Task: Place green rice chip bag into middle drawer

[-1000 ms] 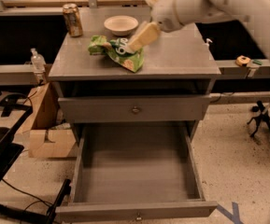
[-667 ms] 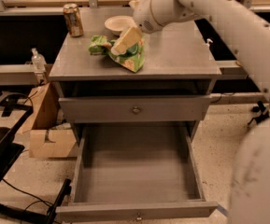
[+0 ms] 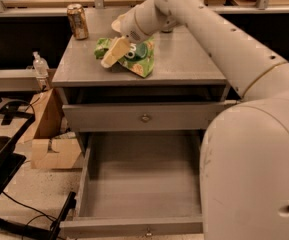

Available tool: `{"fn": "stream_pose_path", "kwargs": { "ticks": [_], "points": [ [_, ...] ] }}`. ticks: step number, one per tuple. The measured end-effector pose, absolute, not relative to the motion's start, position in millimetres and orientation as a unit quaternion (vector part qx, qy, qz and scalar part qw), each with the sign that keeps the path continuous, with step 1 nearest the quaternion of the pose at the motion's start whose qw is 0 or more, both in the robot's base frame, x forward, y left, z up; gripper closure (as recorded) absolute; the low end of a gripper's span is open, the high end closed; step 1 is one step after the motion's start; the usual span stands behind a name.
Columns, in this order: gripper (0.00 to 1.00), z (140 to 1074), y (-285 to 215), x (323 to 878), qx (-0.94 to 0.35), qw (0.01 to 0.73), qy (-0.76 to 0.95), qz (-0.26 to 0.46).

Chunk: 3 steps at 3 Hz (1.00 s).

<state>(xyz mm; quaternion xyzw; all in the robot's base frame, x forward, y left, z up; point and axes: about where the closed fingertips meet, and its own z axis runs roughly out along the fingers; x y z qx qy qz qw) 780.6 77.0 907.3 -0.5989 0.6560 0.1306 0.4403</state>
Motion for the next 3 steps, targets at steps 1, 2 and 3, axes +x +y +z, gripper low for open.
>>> {"fn": "stream_pose_path", "kwargs": {
  "ticks": [1,2,3],
  "points": [
    [0.20,872.3,87.1,779.7,-0.604,0.393,0.682,0.126],
    [0.43,851.8,87.5,776.9,-0.605,0.364,0.699,0.114],
    [0.66,849.2,89.7,776.8,-0.606,0.362,0.698,0.116]
  ]
}}
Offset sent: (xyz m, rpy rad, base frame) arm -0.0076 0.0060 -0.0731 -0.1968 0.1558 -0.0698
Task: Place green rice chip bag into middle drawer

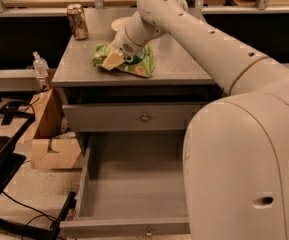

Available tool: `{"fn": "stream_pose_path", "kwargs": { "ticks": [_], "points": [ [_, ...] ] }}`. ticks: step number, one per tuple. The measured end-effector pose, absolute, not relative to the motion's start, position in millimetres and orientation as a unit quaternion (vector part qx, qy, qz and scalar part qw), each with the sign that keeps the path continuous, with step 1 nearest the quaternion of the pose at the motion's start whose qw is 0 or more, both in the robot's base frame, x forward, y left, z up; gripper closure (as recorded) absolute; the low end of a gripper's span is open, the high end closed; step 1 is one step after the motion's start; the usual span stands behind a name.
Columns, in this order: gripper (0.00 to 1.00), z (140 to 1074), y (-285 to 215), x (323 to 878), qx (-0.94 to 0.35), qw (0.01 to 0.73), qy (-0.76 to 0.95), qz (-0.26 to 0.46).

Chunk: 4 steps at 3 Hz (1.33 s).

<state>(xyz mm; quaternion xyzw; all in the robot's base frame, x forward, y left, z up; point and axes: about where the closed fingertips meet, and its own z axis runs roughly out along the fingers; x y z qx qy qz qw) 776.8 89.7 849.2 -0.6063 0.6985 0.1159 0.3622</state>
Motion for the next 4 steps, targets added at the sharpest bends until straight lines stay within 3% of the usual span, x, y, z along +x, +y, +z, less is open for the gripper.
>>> {"fn": "stream_pose_path", "kwargs": {
  "ticks": [1,2,4],
  "points": [
    [0.90,846.2,92.0,776.4,-0.607,0.360,0.698,0.117],
    [1.00,846.6,92.2,776.4,-0.607,0.360,0.698,0.118],
    [1.00,877.4,82.7,770.1,-0.600,0.389,0.689,0.117]
  ]
}}
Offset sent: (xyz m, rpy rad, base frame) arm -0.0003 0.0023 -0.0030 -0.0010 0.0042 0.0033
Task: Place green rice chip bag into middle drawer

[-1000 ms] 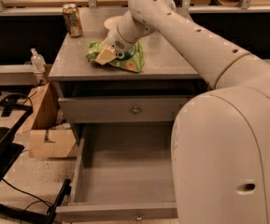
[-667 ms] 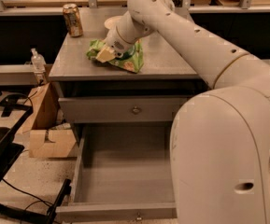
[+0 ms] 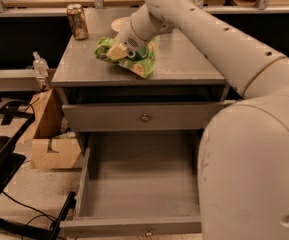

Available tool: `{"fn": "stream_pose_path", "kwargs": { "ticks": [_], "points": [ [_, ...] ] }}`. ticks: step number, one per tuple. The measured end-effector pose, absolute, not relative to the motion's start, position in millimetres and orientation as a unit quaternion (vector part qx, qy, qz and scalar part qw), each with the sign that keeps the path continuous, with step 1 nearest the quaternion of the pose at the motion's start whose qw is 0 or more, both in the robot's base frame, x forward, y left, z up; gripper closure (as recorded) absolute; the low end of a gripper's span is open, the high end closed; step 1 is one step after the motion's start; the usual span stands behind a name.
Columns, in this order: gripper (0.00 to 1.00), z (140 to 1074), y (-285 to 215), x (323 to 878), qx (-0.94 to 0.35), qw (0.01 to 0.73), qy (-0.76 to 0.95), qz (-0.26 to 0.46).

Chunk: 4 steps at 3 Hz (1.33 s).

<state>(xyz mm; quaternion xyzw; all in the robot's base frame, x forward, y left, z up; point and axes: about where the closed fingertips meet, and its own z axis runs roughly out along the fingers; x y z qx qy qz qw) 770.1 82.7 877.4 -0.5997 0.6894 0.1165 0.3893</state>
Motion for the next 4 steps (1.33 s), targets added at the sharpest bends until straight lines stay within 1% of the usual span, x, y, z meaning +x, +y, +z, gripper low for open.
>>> {"fn": "stream_pose_path", "kwargs": {
  "ticks": [1,2,3,4],
  "points": [
    [1.00,931.8,64.0,737.1,-0.593,0.438,0.669,0.098],
    [1.00,954.0,52.7,692.3,-0.587,0.465,0.657,0.091],
    [1.00,942.4,47.0,643.9,-0.570,0.486,0.652,0.121],
    [1.00,902.5,46.2,598.7,-0.540,0.496,0.657,0.173]
  ]
}}
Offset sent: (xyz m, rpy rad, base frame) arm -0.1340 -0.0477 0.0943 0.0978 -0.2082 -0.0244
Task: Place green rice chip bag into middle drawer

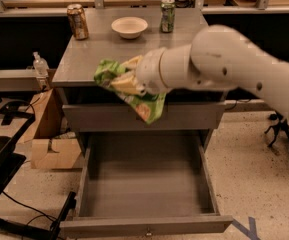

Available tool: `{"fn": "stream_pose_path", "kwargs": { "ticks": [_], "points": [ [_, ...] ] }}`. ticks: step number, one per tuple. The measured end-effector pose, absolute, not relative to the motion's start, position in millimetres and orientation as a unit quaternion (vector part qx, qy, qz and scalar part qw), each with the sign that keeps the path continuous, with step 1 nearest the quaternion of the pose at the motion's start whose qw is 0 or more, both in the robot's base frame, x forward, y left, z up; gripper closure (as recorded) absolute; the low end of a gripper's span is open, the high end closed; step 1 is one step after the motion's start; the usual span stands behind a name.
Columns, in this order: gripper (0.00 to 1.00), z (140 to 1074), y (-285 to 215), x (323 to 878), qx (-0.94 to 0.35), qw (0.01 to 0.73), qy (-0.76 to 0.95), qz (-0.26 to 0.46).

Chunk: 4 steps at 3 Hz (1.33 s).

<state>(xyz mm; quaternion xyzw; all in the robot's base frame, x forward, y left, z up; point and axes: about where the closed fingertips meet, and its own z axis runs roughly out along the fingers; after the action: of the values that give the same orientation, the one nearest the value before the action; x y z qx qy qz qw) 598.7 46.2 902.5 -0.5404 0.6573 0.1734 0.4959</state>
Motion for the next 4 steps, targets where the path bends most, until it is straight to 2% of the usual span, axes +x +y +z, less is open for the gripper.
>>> {"fn": "stream_pose_path", "kwargs": {
  "ticks": [1,2,4],
  "points": [
    [1.00,831.6,36.0,554.2,-0.508,0.483,0.672,0.239],
    [1.00,753.7,-19.9,539.0,-0.464,0.482,0.696,0.262],
    [1.00,730.2,-9.2,546.9,-0.459,0.472,0.698,0.281]
  ]
}}
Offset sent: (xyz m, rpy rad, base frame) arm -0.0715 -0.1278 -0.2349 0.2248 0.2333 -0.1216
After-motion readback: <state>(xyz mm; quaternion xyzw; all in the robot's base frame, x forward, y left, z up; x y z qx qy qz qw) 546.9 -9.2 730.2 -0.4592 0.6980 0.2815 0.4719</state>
